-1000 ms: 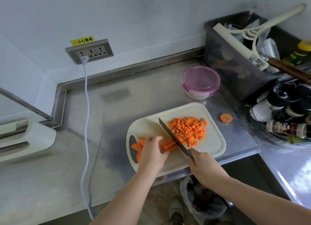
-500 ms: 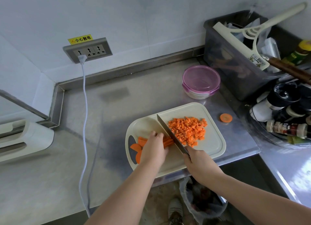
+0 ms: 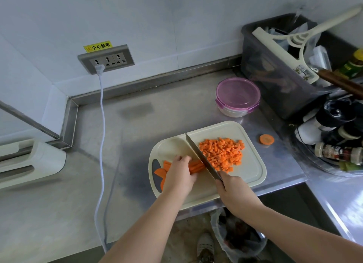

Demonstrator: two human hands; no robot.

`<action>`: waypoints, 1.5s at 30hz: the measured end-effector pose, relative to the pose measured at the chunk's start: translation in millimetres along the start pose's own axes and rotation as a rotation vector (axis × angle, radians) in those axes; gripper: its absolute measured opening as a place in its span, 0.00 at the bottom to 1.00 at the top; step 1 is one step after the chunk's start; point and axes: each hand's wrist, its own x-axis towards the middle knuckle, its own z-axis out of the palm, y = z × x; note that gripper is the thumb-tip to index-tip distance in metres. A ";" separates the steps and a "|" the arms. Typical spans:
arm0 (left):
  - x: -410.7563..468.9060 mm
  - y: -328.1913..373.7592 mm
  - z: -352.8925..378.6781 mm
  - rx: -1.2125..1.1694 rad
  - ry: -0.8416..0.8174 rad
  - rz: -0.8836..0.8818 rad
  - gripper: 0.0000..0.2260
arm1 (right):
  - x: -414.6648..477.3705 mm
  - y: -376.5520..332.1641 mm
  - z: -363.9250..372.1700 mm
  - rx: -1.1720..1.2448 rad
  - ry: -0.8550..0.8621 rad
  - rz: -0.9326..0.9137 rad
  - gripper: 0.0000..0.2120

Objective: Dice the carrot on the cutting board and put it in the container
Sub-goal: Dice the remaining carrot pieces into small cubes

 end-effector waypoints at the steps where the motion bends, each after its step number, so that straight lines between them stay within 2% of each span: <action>1: 0.6 -0.2 -0.1 0.029 -0.003 0.003 0.21 | -0.2 -0.1 -0.2 0.001 0.002 -0.002 0.07; 9: 3.0 5.0 3.0 0.126 0.004 -0.018 0.14 | 1.4 -4.1 -1.3 -0.049 -0.021 -0.017 0.07; 18: 1.1 1.8 7.6 0.049 0.036 -0.011 0.15 | -1.4 -4.6 -9.5 -0.063 0.049 -0.048 0.08; 23: -1.5 1.1 6.4 0.061 0.048 -0.035 0.15 | -10.8 -6.8 -5.9 -0.111 0.027 -0.082 0.10; 37: -2.2 -3.1 11.2 0.095 0.095 -0.002 0.06 | -6.3 -6.3 5.1 -0.200 -0.024 -0.028 0.11; 41: -2.5 -5.7 14.3 0.129 0.104 0.031 0.06 | -2.3 -3.6 8.6 -0.359 -0.092 -0.070 0.17; 45: -2.9 -7.2 16.9 0.137 0.111 0.035 0.07 | 4.1 -0.8 10.8 -0.370 -0.120 -0.054 0.19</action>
